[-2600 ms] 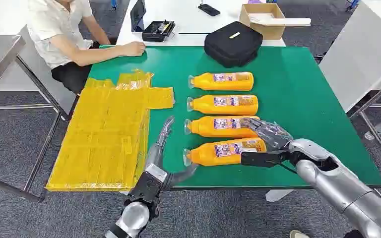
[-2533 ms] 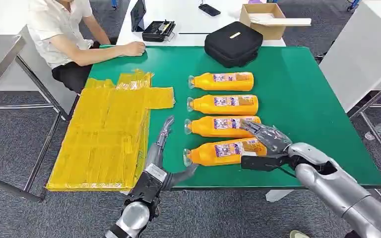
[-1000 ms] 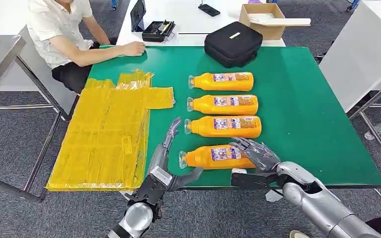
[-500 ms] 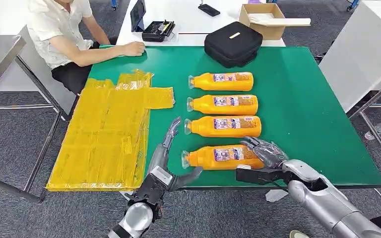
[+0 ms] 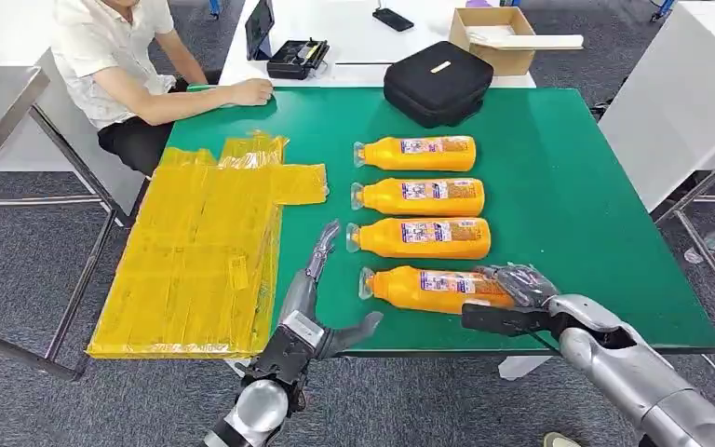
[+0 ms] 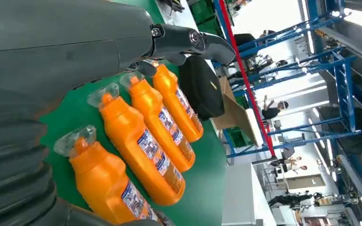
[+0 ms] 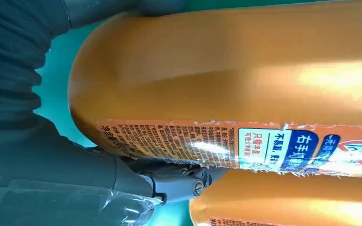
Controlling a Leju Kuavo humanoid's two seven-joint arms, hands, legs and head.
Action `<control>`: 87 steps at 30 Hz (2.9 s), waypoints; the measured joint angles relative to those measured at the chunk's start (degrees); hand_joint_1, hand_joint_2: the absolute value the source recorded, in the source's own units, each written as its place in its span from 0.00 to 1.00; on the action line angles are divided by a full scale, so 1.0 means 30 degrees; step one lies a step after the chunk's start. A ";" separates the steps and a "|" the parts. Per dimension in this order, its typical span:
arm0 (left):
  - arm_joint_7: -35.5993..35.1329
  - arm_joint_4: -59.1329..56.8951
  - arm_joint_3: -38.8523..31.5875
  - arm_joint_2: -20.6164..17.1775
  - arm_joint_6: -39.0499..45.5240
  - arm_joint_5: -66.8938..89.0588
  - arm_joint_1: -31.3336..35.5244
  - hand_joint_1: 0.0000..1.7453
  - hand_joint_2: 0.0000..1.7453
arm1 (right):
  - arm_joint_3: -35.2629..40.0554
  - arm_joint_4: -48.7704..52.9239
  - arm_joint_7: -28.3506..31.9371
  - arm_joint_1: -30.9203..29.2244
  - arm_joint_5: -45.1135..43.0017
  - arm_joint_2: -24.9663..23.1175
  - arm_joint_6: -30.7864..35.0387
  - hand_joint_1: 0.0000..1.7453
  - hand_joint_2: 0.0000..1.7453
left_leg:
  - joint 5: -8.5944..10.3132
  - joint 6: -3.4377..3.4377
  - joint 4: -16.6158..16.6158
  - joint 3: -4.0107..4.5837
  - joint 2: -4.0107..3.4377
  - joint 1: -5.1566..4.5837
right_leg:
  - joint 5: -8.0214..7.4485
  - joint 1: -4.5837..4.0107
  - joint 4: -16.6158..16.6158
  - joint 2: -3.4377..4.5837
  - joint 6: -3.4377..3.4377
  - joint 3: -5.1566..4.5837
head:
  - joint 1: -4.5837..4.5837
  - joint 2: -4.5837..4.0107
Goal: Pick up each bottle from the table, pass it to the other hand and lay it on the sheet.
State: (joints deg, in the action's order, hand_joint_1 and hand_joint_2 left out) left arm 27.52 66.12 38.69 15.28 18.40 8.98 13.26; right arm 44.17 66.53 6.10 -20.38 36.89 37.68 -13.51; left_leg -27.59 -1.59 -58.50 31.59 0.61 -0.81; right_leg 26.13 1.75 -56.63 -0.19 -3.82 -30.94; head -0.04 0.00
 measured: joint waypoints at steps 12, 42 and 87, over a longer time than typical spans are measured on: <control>0.1954 0.0307 -0.0088 0.0036 0.2340 -0.1014 -0.0043 0.00 1.00 | -0.2785 -0.0597 0.3127 0.2188 -0.0881 -0.4038 0.4766 1.00 1.00 | 0.0003 0.0004 0.0009 0.0013 -0.0001 0.0041 | 0.0001 -0.0030 -0.0010 0.0002 0.0000 0.0001 | 0.0000 0.0000; 0.0503 0.2522 -0.0998 -0.0627 -0.7392 -1.3338 -0.1973 0.00 1.00 | -0.7797 0.2157 0.6740 0.4384 -0.5479 -1.1735 0.5384 1.00 1.00 | 0.0010 0.0009 0.0017 0.0051 -0.0015 0.0038 | 0.0000 -0.0019 -0.0016 0.0014 0.0002 -0.0048 | 0.0007 0.0000; 0.2528 -0.0021 -0.4503 -0.0015 -1.0281 -1.0827 -0.0496 0.94 1.00 | -0.3679 0.2004 0.8000 0.4305 -0.4437 -1.3238 0.4036 1.00 1.00 | 0.0013 0.0007 0.0017 0.0061 -0.0013 0.0041 | 0.0001 -0.0019 -0.0020 0.0012 0.0001 -0.0057 | 0.0007 0.0000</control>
State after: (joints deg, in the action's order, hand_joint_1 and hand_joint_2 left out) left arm 35.10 66.05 25.18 15.23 -12.44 -23.50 11.78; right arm 33.14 72.54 30.10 -7.47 23.58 -2.03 -1.40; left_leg -27.55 -1.57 -58.45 31.77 0.57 -0.69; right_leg 26.13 1.70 -56.69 -0.15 -3.82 -31.11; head -0.02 0.00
